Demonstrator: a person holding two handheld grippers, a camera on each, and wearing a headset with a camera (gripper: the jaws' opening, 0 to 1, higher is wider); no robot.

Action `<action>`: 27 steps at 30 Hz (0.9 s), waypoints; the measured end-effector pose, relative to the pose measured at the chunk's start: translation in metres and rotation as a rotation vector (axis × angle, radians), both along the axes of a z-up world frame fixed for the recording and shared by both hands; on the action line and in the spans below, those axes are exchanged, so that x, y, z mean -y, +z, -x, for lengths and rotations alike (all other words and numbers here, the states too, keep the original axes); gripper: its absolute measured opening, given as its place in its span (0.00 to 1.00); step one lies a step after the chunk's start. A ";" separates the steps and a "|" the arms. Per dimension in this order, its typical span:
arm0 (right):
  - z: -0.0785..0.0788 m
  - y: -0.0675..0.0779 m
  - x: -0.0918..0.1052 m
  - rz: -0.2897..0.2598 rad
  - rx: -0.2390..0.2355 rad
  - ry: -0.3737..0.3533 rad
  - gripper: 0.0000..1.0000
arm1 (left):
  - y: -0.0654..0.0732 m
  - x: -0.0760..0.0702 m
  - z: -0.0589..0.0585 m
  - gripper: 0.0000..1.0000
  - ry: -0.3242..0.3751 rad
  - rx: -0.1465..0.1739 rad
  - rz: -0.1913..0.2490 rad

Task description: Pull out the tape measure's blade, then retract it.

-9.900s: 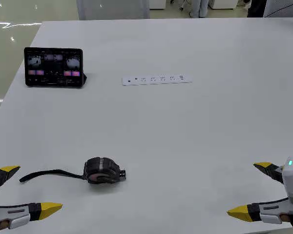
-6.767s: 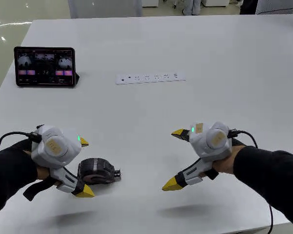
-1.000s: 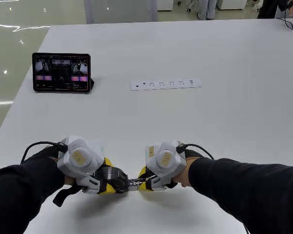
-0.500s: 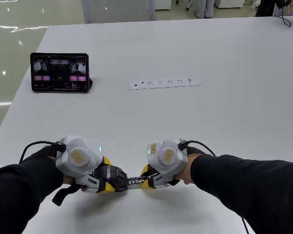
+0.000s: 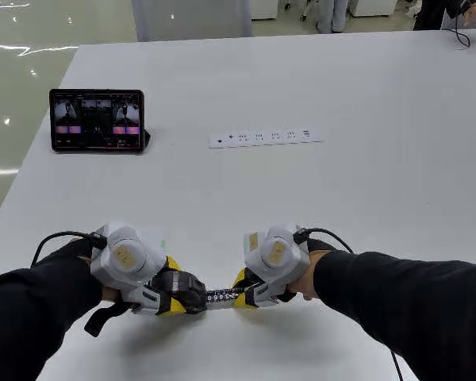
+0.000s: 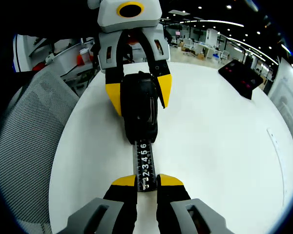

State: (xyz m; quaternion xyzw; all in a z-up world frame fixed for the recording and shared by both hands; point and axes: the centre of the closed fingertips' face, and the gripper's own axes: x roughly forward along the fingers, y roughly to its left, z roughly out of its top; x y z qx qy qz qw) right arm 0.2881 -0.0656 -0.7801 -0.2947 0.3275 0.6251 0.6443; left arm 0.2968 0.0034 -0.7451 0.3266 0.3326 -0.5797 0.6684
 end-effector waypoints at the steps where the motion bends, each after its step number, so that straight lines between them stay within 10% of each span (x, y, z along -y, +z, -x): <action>1: 0.000 0.000 0.001 0.001 0.000 -0.001 0.11 | 0.000 0.000 0.000 0.31 0.000 0.000 0.000; 27: 0.000 0.001 0.022 0.015 -0.012 -0.026 0.11 | 0.000 0.001 0.000 0.32 0.003 0.004 0.000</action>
